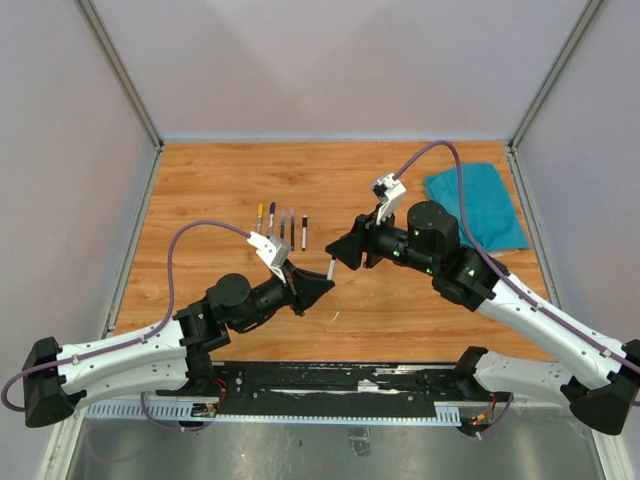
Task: Insert the pens into the pen caps
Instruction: Press the pen cap onto the pen.
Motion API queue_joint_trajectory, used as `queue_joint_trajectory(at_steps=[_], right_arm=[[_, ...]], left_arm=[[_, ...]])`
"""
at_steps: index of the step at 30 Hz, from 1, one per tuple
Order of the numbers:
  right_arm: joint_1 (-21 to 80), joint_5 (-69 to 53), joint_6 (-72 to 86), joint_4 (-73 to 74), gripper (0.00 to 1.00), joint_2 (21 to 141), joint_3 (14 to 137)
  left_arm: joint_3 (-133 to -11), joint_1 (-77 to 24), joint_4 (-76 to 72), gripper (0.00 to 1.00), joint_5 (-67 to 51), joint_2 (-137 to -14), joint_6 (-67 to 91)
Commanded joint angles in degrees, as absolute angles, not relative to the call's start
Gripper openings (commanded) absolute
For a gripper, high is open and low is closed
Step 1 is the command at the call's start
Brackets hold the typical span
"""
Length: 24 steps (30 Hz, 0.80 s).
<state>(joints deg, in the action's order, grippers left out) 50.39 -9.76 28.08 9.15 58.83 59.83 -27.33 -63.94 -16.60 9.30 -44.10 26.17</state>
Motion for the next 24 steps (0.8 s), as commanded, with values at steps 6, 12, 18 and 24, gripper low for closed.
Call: queue_joint_trajectory(at_steps=[6, 12, 18, 24], right_arm=[[51.1, -10.3, 30.5, 5.1, 0.27, 59.5, 58.6], [51.4, -11.7, 31.1, 4.8, 0.07, 59.1, 56.1], [52.8, -11.7, 31.5, 4.3, 0.01, 56.7, 51.6], [54.9, -13.0, 34.1, 1.8, 0.01, 54.7, 46.5]], left_arm=[[-28.8, -64.0, -18.1, 0.0, 9.0, -43.8, 25.9], [-29.3, -64.0, -18.4, 0.0, 9.4, -43.5, 26.2], [-29.6, -64.0, -20.9, 0.01, 10.1, -42.3, 27.0], [-29.8, -64.1, -25.4, 0.01, 9.8, -40.8, 26.8]])
